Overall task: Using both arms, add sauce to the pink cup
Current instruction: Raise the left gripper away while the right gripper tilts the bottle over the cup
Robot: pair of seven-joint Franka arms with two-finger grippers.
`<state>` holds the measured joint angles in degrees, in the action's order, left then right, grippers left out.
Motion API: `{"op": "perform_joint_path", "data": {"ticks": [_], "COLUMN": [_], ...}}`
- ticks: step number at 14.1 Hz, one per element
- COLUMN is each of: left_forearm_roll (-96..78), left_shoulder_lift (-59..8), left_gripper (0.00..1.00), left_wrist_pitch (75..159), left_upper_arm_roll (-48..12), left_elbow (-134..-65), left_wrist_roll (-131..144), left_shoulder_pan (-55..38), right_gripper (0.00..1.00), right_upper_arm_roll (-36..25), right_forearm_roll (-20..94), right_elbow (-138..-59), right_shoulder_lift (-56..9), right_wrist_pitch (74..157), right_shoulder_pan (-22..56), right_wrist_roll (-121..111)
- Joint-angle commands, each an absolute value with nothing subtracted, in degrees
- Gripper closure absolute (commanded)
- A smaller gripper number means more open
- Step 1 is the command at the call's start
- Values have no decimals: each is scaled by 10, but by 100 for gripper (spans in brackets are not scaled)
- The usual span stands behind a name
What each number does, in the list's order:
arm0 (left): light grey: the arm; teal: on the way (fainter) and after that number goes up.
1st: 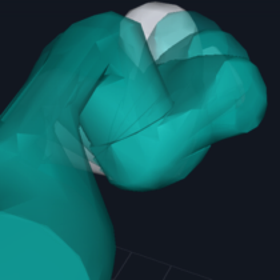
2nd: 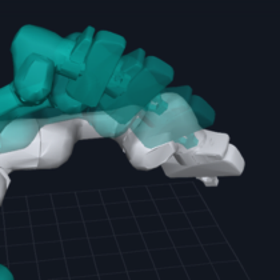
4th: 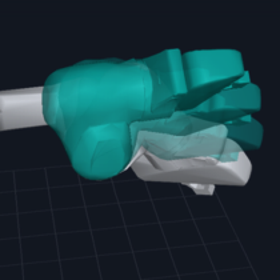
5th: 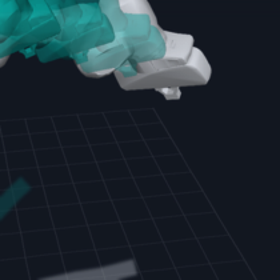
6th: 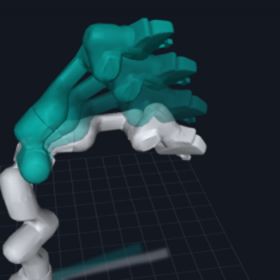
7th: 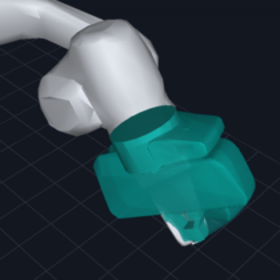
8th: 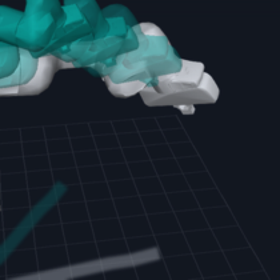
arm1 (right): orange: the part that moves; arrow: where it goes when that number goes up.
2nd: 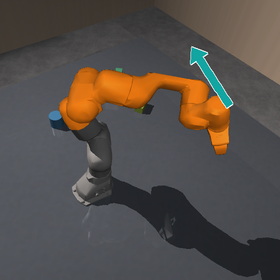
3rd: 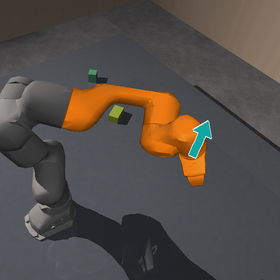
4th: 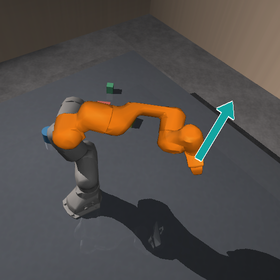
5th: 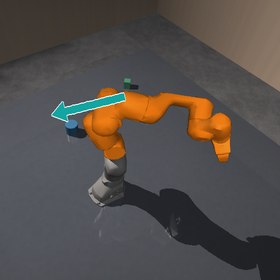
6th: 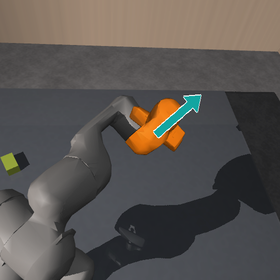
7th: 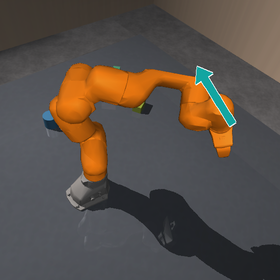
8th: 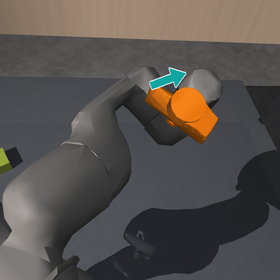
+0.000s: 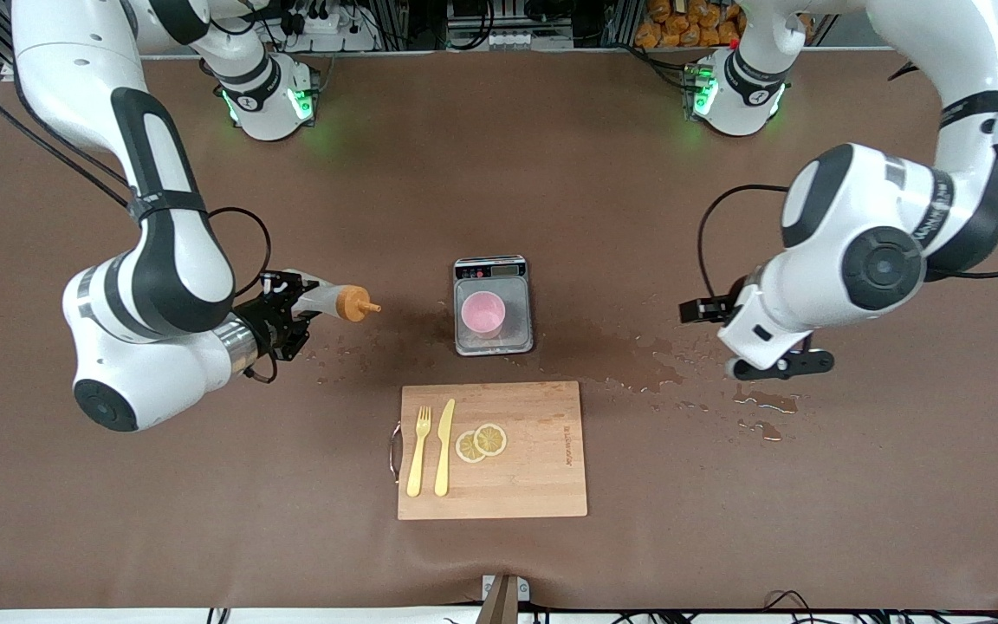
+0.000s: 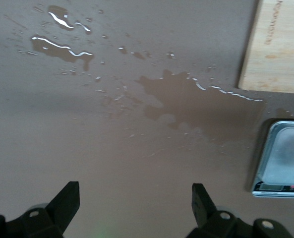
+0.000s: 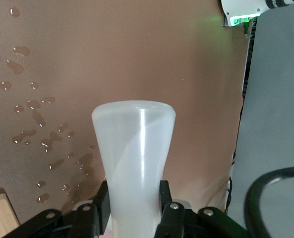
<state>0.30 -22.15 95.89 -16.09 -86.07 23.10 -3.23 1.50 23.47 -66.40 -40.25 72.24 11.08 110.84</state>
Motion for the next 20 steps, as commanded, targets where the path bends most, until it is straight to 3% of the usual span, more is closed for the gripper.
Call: {"op": "perform_joint_path", "data": {"ticks": [1, 8, 14, 20], "left_forearm_roll": [-10, 8, 8, 0], "left_shoulder_lift": [-165, -63, -12, 33], "left_gripper": [0, 0, 0, 0], "left_wrist_pitch": [954, 940, 906, 874], "left_upper_arm_roll": [-164, -164, -153, -54], "left_elbow": [-911, -966, -969, -964], "left_wrist_roll": [172, 126, 77, 18], "left_shoulder_pan": [18, 40, 45, -8], "right_gripper": [58, 58, 58, 59], "right_upper_arm_roll": [11, 11, 11, 11], "right_forearm_roll": [201, 138, 80, 40], "right_elbow": [-657, -658, -662, -664], "right_shoulder_lift": [-399, -411, -424, -432], "right_wrist_pitch": [729, 750, 751, 749], "right_shoulder_pan": [145, 211, 247, 261], "right_wrist_roll": [1161, 1230, 1255, 1255]}}
